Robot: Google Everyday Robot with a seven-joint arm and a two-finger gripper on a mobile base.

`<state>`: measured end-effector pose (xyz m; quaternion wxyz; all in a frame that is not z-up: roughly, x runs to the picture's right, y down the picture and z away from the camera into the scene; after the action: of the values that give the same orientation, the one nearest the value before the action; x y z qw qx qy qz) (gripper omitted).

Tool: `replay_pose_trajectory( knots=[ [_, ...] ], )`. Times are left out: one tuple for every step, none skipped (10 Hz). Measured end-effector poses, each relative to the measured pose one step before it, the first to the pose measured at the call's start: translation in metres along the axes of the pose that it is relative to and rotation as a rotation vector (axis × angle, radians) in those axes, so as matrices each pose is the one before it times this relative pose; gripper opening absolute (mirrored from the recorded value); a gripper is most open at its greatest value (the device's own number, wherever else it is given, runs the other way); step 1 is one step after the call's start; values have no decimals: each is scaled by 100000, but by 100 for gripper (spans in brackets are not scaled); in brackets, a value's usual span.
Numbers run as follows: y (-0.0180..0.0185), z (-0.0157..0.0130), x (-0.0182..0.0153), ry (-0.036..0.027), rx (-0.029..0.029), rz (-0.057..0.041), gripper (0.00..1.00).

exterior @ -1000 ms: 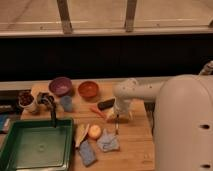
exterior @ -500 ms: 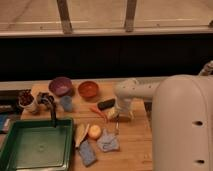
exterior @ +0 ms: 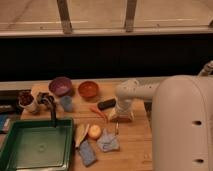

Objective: Place fork in red bowl

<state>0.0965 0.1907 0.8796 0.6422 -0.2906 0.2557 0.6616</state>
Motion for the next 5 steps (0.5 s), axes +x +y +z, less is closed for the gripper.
replay_pose_trajectory(
  knots=[
    [19,189,-2,562,203,185,80],
    [53,122,-7,372,179,16,80],
    [5,61,-5,238,270,63,80],
    [27,87,-5,225,372,111,73],
    [-17,45,69,345,342,-71,66]
  ],
)
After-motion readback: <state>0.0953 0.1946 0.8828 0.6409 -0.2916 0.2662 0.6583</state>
